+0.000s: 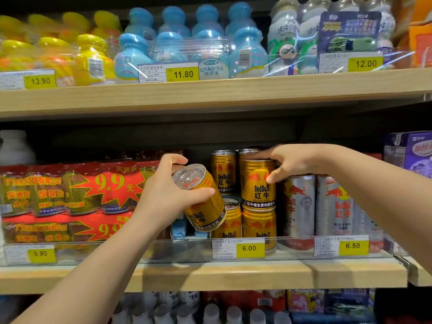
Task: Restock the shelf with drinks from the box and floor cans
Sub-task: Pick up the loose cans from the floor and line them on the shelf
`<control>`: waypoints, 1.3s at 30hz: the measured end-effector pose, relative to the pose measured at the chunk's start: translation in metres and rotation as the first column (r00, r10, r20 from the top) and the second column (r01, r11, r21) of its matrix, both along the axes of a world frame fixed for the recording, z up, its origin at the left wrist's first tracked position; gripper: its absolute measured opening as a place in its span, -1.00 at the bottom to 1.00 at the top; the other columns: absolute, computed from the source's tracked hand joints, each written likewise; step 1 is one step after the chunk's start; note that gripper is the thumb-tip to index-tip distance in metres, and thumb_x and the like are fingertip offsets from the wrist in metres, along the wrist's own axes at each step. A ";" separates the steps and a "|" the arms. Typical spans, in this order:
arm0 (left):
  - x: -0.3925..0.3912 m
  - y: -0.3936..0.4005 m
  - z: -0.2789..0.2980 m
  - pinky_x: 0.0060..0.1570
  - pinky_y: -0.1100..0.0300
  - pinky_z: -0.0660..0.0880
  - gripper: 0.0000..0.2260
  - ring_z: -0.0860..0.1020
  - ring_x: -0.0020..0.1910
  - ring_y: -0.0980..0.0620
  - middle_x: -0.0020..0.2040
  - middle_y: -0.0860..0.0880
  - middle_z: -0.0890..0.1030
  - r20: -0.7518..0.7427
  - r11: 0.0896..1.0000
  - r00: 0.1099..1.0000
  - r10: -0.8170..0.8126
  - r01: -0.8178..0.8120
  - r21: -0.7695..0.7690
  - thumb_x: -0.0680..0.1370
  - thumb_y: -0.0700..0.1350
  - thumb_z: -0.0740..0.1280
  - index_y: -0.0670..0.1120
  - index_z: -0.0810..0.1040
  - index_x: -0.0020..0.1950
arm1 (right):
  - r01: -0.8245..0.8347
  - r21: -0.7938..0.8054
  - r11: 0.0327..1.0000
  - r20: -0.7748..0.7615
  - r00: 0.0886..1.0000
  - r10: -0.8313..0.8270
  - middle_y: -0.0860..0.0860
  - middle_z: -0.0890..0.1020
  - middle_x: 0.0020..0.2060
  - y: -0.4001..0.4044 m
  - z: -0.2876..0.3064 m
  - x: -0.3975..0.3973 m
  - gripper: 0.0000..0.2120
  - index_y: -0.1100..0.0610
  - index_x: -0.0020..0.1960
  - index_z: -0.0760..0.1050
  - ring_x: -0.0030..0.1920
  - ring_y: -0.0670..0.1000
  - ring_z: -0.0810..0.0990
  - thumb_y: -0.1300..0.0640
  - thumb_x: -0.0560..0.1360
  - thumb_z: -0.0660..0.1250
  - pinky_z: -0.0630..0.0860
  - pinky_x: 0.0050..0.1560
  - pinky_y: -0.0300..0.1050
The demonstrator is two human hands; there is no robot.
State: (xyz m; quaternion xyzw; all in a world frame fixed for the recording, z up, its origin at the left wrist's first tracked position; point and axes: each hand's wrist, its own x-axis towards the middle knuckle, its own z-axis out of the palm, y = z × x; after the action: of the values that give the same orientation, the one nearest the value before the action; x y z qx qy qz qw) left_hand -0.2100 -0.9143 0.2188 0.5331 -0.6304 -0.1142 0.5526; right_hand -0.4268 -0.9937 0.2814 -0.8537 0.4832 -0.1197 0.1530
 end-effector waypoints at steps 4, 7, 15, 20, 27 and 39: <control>0.000 -0.007 0.005 -0.17 0.18 0.52 -0.46 0.45 0.09 0.02 0.12 0.05 0.42 0.039 1.000 0.999 0.020 -0.020 0.007 0.30 -0.02 0.50 0.04 0.30 0.16 | -0.008 0.037 0.999 0.073 0.997 0.006 0.01 0.50 0.09 0.002 -0.007 -0.002 -0.65 0.05 0.19 0.30 0.10 0.01 0.46 0.14 0.46 0.32 0.44 0.00 -0.26; -0.002 -0.012 0.009 -0.26 0.28 0.46 -0.48 0.43 0.05 0.04 0.09 0.06 0.41 0.074 1.000 0.997 0.030 -0.031 0.002 0.30 0.00 0.49 0.05 0.29 0.13 | -0.024 -0.035 0.999 0.166 0.986 0.029 0.01 0.29 0.38 0.000 -0.020 0.000 -0.45 0.01 0.38 0.23 0.33 0.07 0.36 0.04 0.44 0.33 0.40 0.16 -0.17; -0.015 -0.024 0.026 -0.05 -0.02 0.57 -0.38 0.44 0.08 0.02 0.10 0.07 0.38 0.160 0.996 0.984 0.084 -0.081 -0.025 0.27 0.08 0.49 0.03 0.27 0.21 | 0.082 -0.260 0.962 0.341 0.940 0.012 0.08 0.23 0.36 -0.002 -0.040 0.006 -0.34 0.04 0.41 0.14 0.29 0.08 0.39 0.08 0.41 0.39 0.45 0.11 -0.15; -0.029 -0.040 0.046 0.06 -0.03 0.53 -0.30 0.49 0.14 -0.07 0.16 -0.05 0.49 0.300 0.975 0.928 0.222 -0.213 -0.065 0.25 0.22 0.45 -0.07 0.31 0.25 | 0.104 -0.129 0.986 0.621 0.784 -0.001 -0.03 0.33 0.19 0.000 -0.054 0.008 -0.19 0.03 0.44 -0.02 0.11 -0.05 0.42 0.19 0.38 0.42 0.43 0.07 -0.19; -0.030 -0.064 0.041 -0.07 -0.07 0.59 -0.26 0.53 0.06 -0.10 0.11 -0.09 0.53 0.307 0.985 0.940 0.150 -0.169 0.039 0.25 0.20 0.47 -0.04 0.23 0.28 | 0.067 -0.095 0.993 0.766 0.642 0.030 -0.12 0.28 0.11 0.003 -0.068 0.013 -0.19 0.00 0.45 -0.10 -0.09 -0.24 0.41 0.24 0.43 0.36 0.44 -0.31 -0.54; -0.032 -0.076 0.036 -0.13 -0.03 0.60 -0.23 0.52 0.00 -0.05 0.05 -0.05 0.48 0.267 0.987 0.961 0.077 -0.111 0.115 0.23 0.17 0.49 -0.04 0.21 0.30 | 0.011 -0.078 0.997 0.769 0.637 0.053 -0.10 0.26 0.21 0.006 -0.072 0.013 -0.22 -0.06 0.46 -0.22 0.16 -0.15 0.32 0.20 0.50 0.27 0.34 0.11 -0.24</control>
State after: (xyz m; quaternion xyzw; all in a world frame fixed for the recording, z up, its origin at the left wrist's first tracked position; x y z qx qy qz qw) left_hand -0.2420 -0.9905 0.2544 0.6074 -0.6631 -0.0570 0.4337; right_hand -0.4142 -0.9877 0.2094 -0.7320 0.3569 -0.4883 0.3136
